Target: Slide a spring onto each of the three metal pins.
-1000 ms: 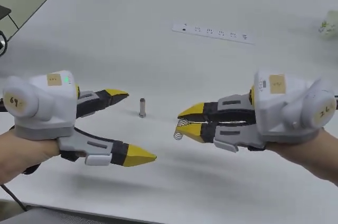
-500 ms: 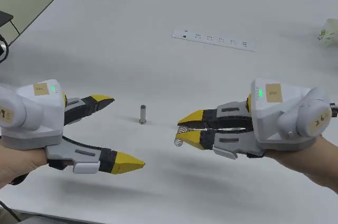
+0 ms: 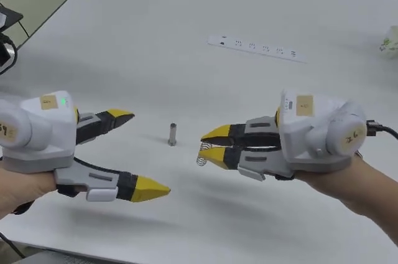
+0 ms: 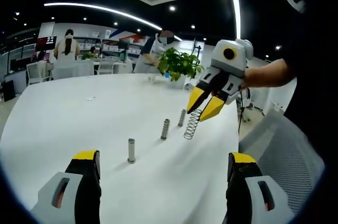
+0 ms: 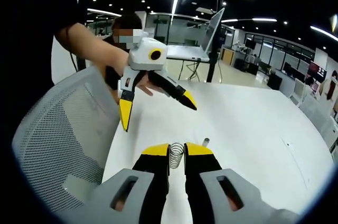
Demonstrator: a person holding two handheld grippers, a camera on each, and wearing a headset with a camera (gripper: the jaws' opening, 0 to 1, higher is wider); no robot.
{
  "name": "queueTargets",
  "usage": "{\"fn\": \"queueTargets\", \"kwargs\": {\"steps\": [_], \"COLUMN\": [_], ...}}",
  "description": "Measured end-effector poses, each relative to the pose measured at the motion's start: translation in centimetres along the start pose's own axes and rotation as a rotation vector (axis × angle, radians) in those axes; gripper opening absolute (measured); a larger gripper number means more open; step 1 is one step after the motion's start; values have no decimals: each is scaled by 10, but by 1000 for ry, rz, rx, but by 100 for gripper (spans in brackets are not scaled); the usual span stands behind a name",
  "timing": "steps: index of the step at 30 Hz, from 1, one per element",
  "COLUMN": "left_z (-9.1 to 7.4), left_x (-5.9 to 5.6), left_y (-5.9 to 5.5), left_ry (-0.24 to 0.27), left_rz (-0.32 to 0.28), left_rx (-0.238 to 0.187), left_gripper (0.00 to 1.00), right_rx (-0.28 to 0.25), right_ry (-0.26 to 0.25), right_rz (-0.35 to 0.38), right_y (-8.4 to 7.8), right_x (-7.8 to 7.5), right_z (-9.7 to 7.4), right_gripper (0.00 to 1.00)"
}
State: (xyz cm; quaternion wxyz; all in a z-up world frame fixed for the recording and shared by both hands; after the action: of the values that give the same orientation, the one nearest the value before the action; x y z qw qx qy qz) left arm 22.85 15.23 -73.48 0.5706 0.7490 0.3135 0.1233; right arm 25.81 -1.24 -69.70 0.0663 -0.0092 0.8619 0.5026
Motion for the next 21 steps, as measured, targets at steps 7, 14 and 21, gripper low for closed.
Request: {"fn": "queueTargets", "kwargs": {"steps": [7, 14, 21], "left_z": [0, -1, -2], "left_x": [1, 2, 3], "left_y": [-1, -2, -3], "left_ry": [2, 3, 7], "left_rz": [6, 4, 10], "left_rx": [3, 1, 7], "left_gripper": [98, 98, 98], "right_rx": [-7, -18, -28], "right_ry": [-14, -55, -80], "right_rz": [-2, -7, 8], "right_y": [6, 14, 19], "right_x": [-7, -22, -35], "right_z": [9, 21, 35], "right_gripper": [7, 7, 7]}}
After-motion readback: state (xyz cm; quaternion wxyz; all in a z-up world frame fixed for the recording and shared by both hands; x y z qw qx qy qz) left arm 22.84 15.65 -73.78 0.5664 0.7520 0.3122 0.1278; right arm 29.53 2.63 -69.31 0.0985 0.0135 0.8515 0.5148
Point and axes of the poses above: the centre of the closed fingertips' face, and the gripper's own axes: z roughly forward along the fingers, x roughly to its left, y roughly out of its top, the point moved 7 cm from there along -z, roughly backward along the fingers
